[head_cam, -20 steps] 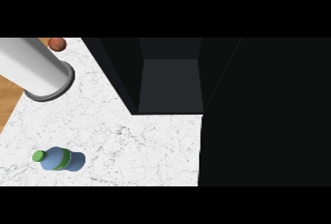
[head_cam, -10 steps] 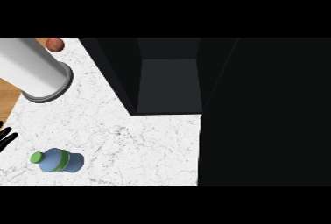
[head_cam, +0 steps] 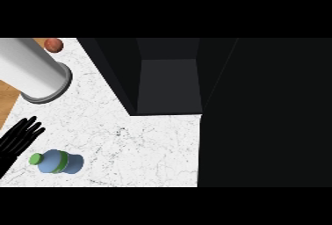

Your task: Pick up the bottled water, place it into the cabinet and close the cabinet

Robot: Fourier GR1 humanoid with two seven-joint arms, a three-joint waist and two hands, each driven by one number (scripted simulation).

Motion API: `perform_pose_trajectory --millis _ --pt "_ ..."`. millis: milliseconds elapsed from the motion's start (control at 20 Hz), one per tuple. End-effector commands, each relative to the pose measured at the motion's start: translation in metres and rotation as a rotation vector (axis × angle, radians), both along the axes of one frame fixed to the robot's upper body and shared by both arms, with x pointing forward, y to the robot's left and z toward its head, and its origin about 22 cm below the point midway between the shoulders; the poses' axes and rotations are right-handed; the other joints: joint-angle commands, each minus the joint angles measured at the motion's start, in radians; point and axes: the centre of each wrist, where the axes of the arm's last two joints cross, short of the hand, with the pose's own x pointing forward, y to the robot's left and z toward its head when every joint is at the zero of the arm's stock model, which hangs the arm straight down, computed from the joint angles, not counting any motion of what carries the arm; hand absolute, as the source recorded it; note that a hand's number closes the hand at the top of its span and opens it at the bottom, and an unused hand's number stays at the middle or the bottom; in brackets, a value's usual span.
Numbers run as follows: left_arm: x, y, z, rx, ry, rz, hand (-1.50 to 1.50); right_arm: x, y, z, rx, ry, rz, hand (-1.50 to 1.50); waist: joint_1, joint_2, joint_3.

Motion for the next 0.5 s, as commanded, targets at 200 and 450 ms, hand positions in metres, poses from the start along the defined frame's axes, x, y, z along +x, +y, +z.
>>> perform_pose_trajectory --millis 200,450 --pt "0.008 -0.008 -0.051 -0.032 -0.026 0.023 -1.50 -0.022 -0.006 0.032 -0.010 -0.043 0.022 -1.50 -0.007 0.001 -0.001" --pt "-0.001 -0.012 -0.083 -0.023 0.010 0.021 -1.50 -0.022 0.001 0.028 -0.004 -0.055 0.013 -1.50 -0.012 0.004 -0.003"
